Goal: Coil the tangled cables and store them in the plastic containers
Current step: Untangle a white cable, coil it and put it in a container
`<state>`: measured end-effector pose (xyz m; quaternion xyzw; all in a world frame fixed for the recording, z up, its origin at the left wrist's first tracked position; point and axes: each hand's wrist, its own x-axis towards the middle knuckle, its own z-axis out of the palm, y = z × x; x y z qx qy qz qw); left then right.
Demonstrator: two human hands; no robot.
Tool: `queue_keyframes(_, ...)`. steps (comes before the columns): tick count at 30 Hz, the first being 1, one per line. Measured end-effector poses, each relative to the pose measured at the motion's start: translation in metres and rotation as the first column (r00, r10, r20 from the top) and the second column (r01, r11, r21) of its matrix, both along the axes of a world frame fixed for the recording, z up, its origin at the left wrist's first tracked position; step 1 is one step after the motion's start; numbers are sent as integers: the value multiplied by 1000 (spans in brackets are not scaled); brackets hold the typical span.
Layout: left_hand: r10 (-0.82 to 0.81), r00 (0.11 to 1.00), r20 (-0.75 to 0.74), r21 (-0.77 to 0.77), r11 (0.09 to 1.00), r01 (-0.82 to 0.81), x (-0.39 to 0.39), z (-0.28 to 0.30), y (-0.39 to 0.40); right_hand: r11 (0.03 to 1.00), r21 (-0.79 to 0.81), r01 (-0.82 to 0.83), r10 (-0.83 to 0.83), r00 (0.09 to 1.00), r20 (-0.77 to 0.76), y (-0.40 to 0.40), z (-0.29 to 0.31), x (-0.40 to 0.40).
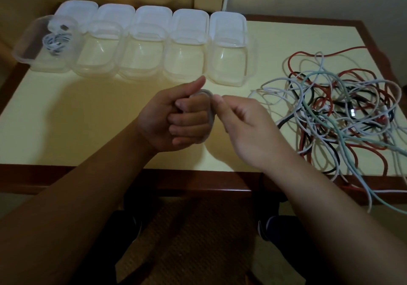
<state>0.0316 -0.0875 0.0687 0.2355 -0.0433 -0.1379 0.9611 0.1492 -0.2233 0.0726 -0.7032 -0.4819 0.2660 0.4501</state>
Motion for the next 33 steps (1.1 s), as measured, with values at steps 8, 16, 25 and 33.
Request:
queue_keyframes(8,-245,962,121,0,969,247,-14,-4,2,968,220,-124,190,932,-308,0,-5,-28)
queue_keyframes(16,-320,936,144,-12,946,325,-17,-14,-3,943,331,-42,23,998,59,-7,-3,-36)
queue_keyframes(25,530,836,-144,479,776,-410,10,8,-8,953,304,2,-40,992,119,-1,-3,-6)
queue_keyframes(33,739,660,-136,612,587,-531,0,4,18,962,-163,-217,254,931,262,-4,0,30)
